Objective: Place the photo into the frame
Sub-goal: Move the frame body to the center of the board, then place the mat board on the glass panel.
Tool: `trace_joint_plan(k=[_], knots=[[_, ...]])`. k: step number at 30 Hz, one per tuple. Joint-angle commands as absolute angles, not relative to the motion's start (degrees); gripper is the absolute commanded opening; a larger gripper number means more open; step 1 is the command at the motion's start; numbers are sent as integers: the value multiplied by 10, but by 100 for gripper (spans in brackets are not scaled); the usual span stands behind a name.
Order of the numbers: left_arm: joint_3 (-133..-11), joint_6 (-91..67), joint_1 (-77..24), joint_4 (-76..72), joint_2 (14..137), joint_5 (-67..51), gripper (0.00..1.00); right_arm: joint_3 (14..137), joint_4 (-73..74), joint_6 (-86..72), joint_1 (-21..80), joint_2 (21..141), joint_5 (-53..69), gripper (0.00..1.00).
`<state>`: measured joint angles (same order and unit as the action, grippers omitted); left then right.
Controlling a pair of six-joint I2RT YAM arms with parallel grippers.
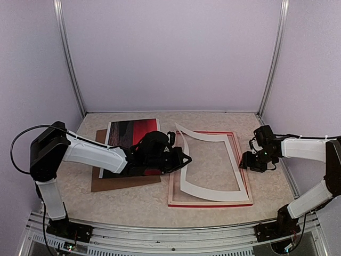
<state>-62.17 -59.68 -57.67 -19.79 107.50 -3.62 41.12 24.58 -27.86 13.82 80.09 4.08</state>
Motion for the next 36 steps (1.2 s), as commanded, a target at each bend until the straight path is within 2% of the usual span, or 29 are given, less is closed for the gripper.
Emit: trace_joint_plan(k=[1,25,36], knots=[[-653,-569,-574,-190,1098,-47,0,424,260,-269,139,802,36,60],[-718,-509,-551,-117,1155,-91,0,432,256,-261,138,817,38,60],[-730,-498,-548,-102,1167,-79,4,428,250,-262,138,820,40,60]])
